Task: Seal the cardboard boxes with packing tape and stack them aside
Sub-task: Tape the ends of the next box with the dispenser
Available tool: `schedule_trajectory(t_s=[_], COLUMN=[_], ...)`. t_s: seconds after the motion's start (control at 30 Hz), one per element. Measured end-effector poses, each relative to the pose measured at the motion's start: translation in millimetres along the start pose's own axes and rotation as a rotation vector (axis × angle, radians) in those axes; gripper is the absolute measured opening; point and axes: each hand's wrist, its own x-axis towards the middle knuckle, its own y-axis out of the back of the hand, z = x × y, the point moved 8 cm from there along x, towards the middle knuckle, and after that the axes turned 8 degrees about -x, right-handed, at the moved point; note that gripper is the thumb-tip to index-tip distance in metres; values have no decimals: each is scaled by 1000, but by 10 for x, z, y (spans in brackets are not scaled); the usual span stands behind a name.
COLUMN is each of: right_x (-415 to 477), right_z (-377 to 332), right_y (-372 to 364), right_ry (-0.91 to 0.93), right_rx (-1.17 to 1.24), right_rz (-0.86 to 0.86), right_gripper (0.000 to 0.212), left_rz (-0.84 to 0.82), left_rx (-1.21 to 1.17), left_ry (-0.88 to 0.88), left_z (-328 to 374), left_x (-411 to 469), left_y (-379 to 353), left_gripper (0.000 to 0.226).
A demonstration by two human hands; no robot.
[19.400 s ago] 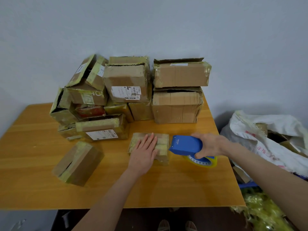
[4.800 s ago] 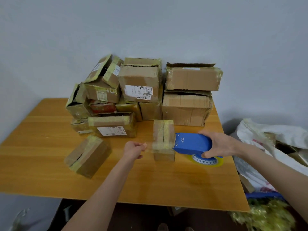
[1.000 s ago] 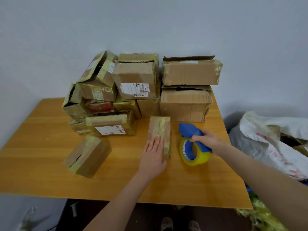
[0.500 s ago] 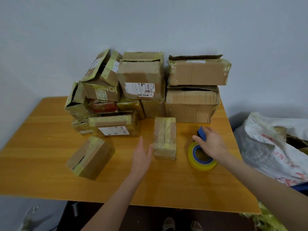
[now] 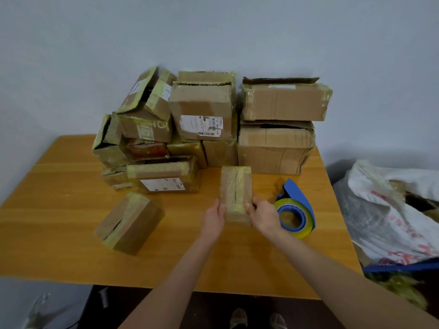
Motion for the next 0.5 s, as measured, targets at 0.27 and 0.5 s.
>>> schedule_trajectory(t_s=[0.27,0.5], right_x=[-154,-213], right_z=[82,22], right_y=[217,119], right_ry=[127,171], right_rx=[1,8], right_rz=[0,34], right_gripper=[67,75], left_rz=[146,133], left_rx=[-2,-51], left_ry=[-105,-90], left_z=[-73,-56], left_x=[-195,-159], left_y=[294,217], left_gripper=[42,35])
